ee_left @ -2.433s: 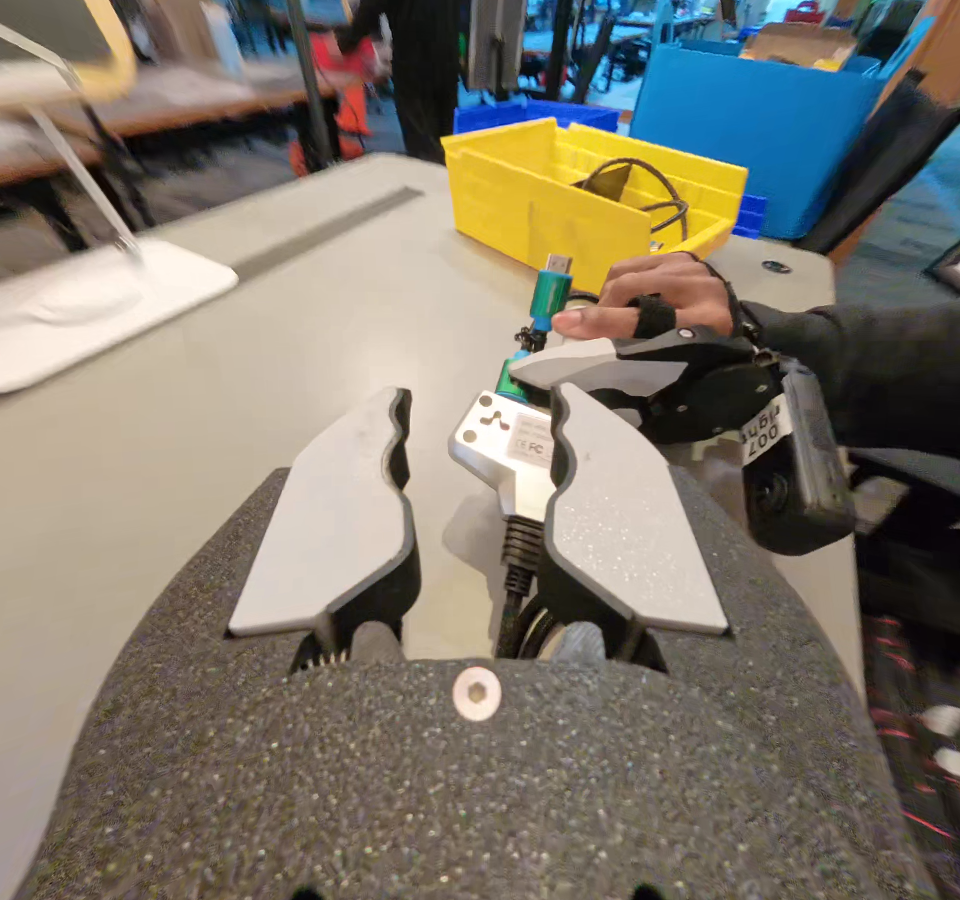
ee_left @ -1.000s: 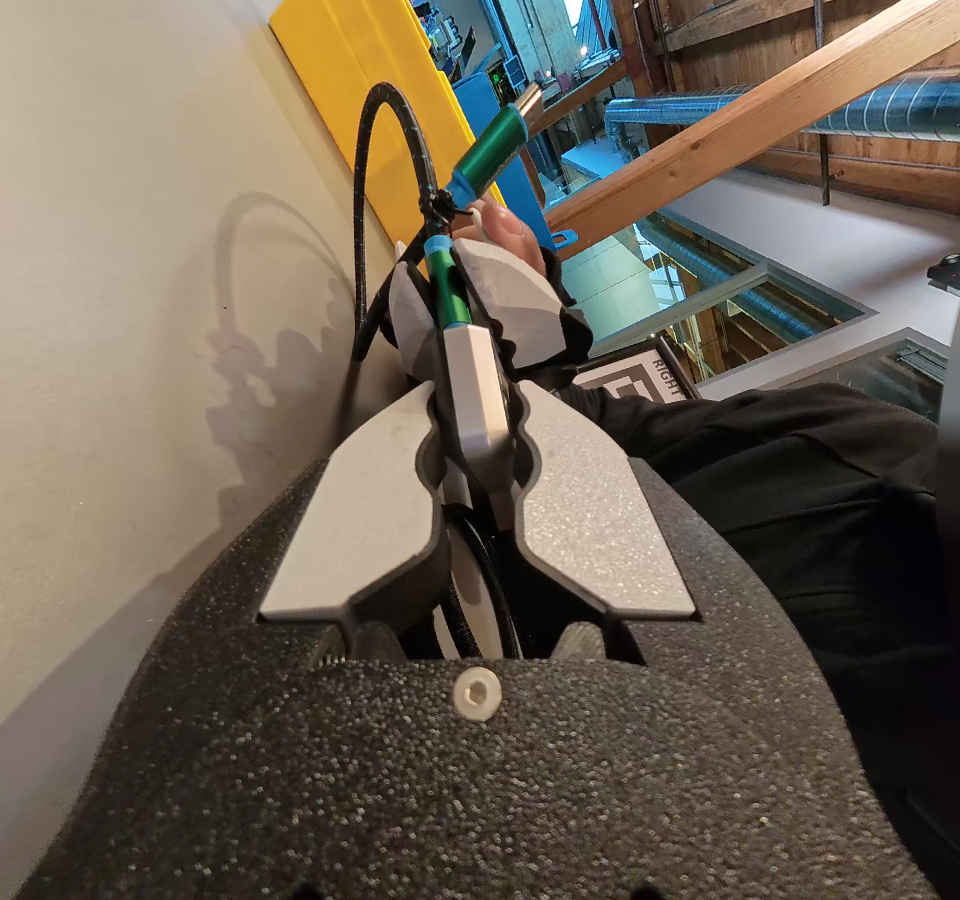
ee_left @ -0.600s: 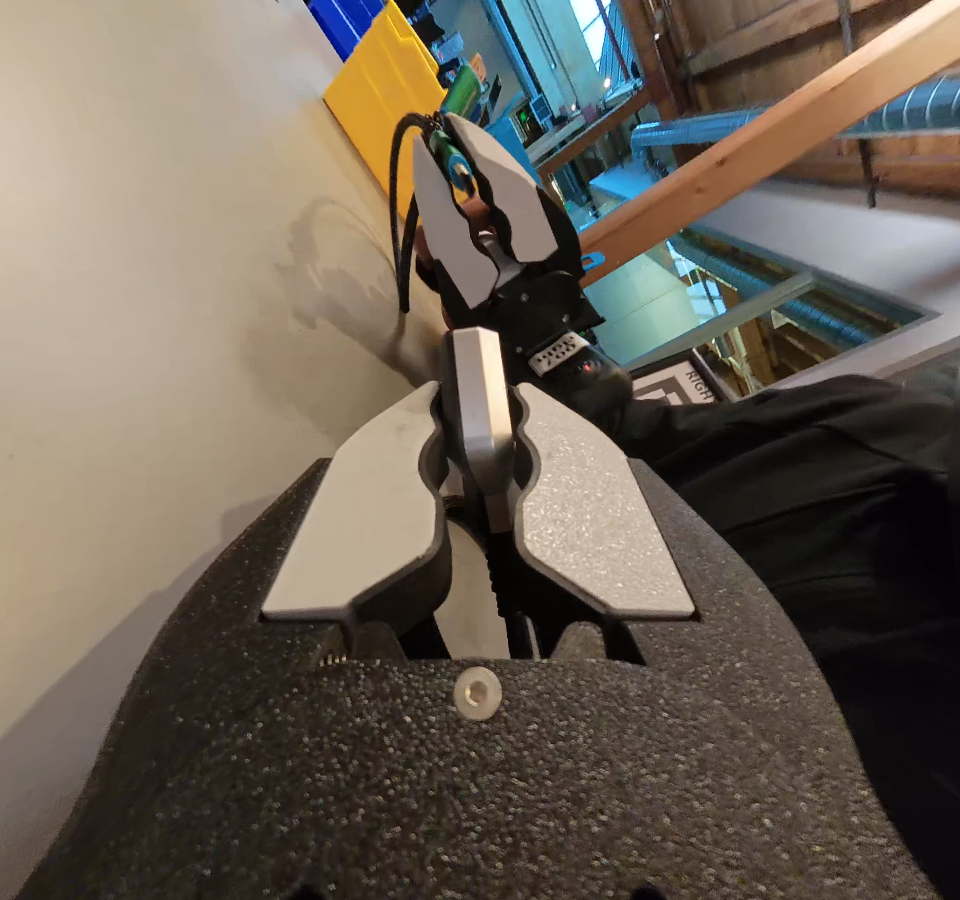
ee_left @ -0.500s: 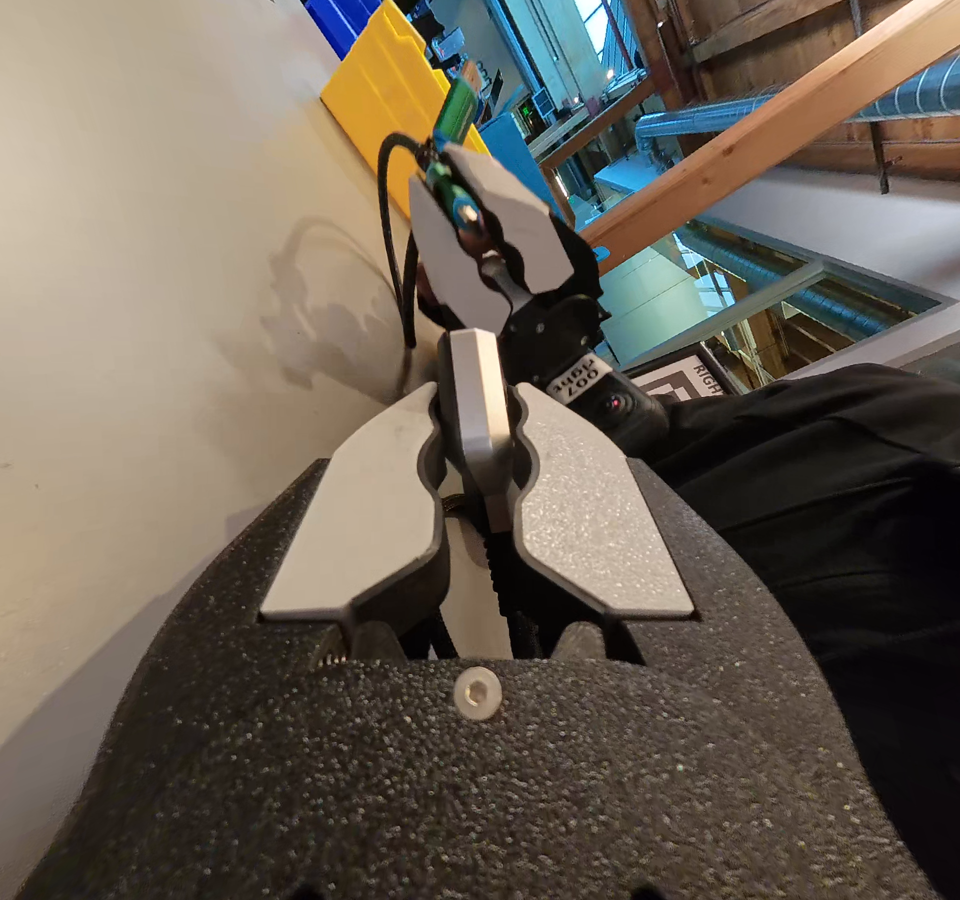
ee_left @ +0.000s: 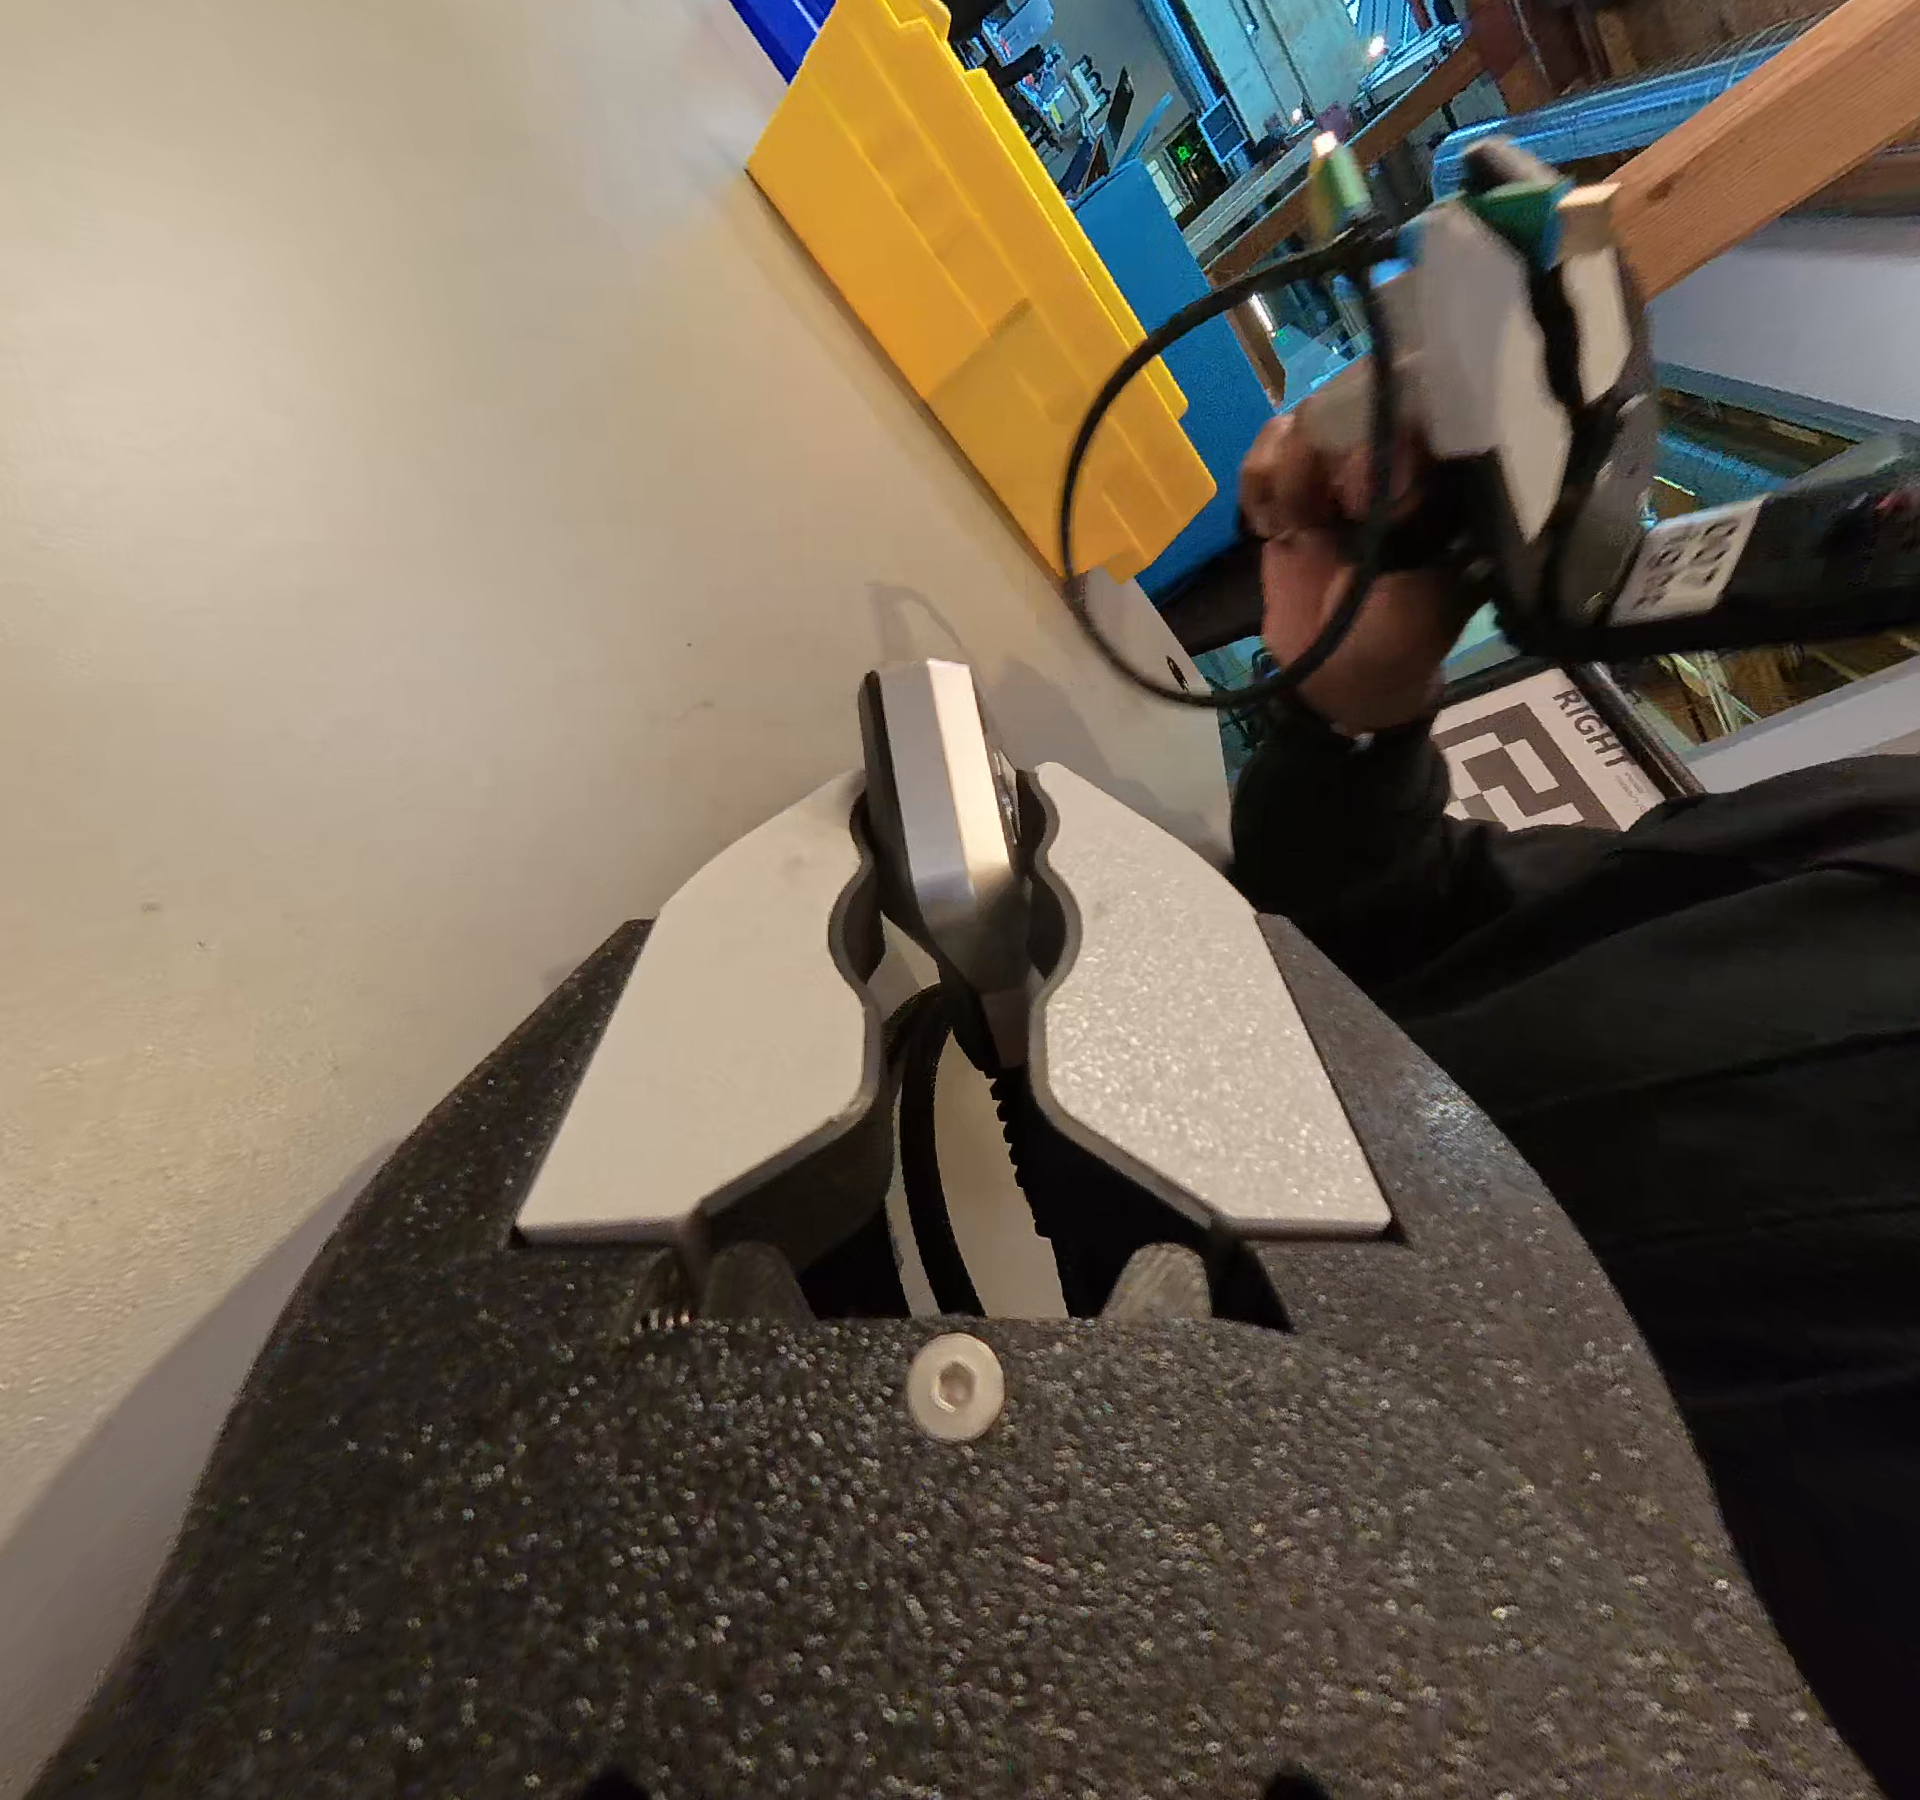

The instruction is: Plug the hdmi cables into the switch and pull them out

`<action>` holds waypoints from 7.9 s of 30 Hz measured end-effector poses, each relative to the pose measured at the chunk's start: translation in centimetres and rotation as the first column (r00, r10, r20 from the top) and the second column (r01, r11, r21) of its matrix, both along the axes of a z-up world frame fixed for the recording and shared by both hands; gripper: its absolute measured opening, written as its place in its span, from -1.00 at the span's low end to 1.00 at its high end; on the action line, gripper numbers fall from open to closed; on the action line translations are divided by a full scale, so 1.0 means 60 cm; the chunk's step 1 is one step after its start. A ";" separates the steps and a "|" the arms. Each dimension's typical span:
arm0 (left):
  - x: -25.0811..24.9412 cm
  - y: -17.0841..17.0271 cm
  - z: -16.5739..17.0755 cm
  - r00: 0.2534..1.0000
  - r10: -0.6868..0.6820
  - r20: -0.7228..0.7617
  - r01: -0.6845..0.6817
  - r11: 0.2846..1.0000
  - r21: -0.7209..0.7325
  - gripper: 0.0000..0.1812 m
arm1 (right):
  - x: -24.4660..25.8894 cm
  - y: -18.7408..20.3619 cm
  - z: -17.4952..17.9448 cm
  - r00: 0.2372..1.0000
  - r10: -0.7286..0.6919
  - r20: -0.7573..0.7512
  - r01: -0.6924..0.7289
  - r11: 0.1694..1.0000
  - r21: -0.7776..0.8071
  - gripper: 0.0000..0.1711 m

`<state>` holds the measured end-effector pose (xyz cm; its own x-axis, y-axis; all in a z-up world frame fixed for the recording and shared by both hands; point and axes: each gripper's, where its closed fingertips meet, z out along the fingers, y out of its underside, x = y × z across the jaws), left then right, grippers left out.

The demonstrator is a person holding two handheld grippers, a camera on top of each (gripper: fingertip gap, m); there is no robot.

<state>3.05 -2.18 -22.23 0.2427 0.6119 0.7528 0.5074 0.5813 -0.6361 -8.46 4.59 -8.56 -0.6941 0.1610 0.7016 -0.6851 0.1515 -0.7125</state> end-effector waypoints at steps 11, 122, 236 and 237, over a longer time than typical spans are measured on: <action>-0.002 0.005 -0.007 1.000 -0.004 0.022 0.005 0.999 -0.040 -0.73 | -0.356 0.243 0.118 0.884 -0.427 0.190 0.412 0.904 0.117 -0.86; -0.012 -0.103 0.028 0.916 0.393 -0.084 -0.386 0.918 0.097 -0.18 | -0.590 0.139 -0.086 0.882 -0.471 -0.021 0.312 0.548 0.776 -0.64; 0.361 -0.004 -0.007 0.871 0.406 -0.278 -0.363 0.150 -0.920 -0.93 | -0.202 0.269 -0.202 0.789 -0.192 0.584 0.137 0.981 0.137 -0.90; 0.360 0.009 -0.008 0.892 0.359 -0.274 -0.354 0.179 -0.918 -0.93 | -0.196 0.265 -0.202 0.791 -0.175 0.586 0.117 0.984 0.136 -0.90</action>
